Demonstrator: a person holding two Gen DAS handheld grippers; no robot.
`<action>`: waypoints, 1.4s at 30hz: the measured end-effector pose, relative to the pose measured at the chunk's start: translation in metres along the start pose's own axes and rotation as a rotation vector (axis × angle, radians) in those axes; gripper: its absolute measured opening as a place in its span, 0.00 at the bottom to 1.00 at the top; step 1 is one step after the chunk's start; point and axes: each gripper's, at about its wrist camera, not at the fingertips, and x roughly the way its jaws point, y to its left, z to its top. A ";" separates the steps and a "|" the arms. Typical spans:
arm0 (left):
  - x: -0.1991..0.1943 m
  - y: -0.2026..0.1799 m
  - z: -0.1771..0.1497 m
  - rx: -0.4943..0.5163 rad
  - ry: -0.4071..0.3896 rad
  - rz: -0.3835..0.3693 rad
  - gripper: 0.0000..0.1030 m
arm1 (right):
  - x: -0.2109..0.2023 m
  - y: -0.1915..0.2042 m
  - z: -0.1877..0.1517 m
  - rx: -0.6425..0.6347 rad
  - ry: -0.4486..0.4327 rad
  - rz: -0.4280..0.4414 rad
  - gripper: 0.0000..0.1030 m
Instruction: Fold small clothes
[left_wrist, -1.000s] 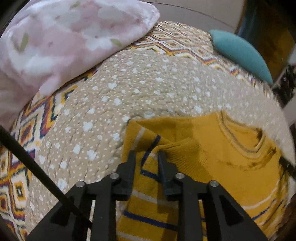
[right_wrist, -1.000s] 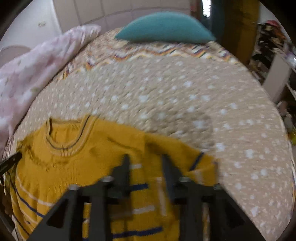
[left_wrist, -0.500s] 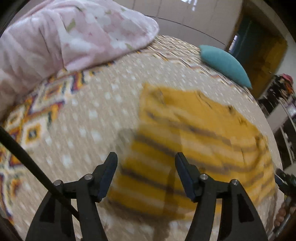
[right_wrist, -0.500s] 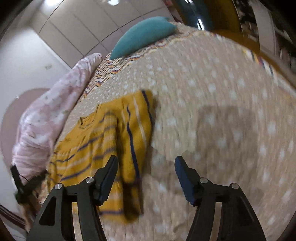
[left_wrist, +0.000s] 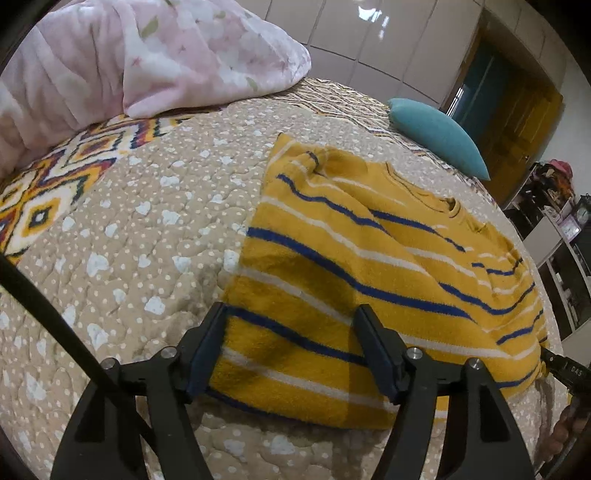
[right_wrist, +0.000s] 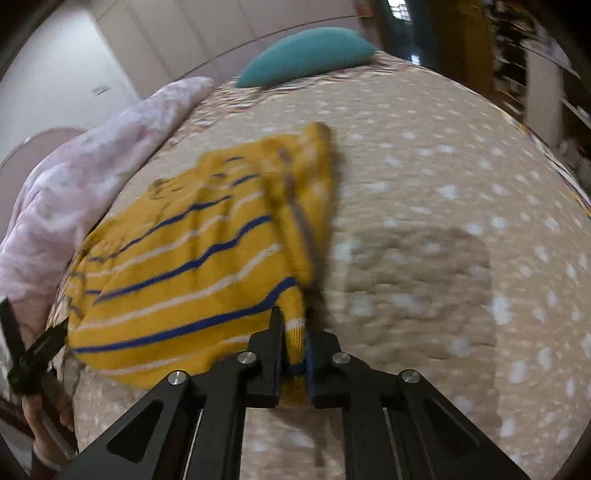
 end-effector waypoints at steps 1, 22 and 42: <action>0.000 0.000 0.000 0.001 -0.001 0.002 0.67 | -0.002 0.000 0.002 -0.003 -0.003 -0.018 0.13; -0.007 0.016 -0.001 -0.077 -0.030 -0.107 0.69 | 0.036 0.076 0.025 -0.074 0.012 0.030 0.26; -0.014 0.027 -0.003 -0.141 -0.048 -0.169 0.70 | -0.017 -0.026 -0.023 0.365 -0.105 0.220 0.65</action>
